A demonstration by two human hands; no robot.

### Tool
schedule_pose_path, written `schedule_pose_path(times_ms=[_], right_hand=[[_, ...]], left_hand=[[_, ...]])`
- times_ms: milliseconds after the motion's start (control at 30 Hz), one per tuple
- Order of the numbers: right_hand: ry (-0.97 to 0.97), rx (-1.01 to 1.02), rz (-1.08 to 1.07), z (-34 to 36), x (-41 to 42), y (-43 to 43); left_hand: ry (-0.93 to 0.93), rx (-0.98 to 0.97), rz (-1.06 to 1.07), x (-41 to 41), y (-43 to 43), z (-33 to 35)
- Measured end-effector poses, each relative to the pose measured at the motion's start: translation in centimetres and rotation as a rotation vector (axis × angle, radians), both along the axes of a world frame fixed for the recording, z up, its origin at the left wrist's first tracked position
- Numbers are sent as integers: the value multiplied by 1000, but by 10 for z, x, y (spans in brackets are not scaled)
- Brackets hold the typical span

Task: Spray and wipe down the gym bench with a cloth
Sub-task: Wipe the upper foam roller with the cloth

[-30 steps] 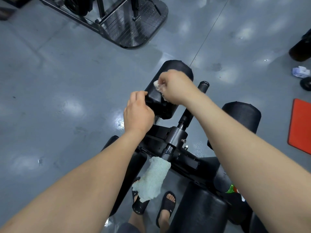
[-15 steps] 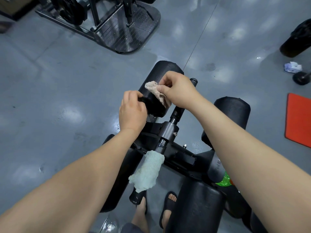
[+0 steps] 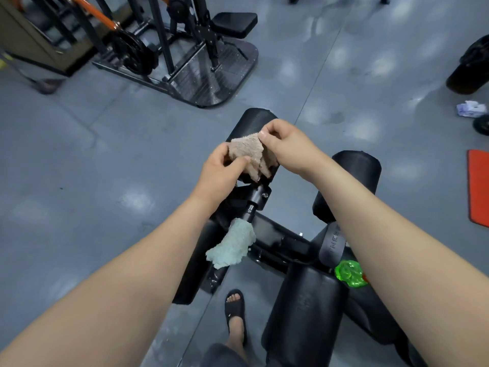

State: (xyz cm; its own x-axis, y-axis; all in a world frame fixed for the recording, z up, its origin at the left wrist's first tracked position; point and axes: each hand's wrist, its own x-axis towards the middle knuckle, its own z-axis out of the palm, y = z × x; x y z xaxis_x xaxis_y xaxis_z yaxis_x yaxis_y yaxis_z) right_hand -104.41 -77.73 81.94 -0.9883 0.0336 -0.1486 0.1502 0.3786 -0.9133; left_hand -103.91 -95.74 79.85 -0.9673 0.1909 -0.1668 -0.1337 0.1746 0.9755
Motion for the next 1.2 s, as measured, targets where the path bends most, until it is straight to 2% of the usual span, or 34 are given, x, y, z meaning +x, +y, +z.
schedule_pose_path(times_ms=[67,133,300,500,567,700,767,900,1000,1100,1200], right_hand=[[-6,-49,-90,1,5,5],[-25,-182,-163,2,11,10],[-60,-342,-279,1,26,16],[-215,-471,-244,-7,40,19],[-265,-484,-209,-13,43,23],[-299,-471,-198,-28,50,33],[-295,-476,-214,-32,50,37],[-318,-377,-290,-38,46,42],[-354,-325,-312,-44,43,47],[-373,-400,-311,-45,42,51],[-399,-586,-300,-45,40,54]], left_hand=[[-28,36,44,4,0,7],[-69,108,66,7,1,14],[-187,420,26,18,8,24],[-330,517,102,16,16,32],[-309,446,151,11,19,28],[-263,166,309,-1,25,15],[-282,111,356,-4,29,15],[-355,-158,113,-13,29,8],[-267,-465,-197,-11,25,5],[-151,-570,-334,-15,17,5],[-28,-607,-400,-24,9,-1]])
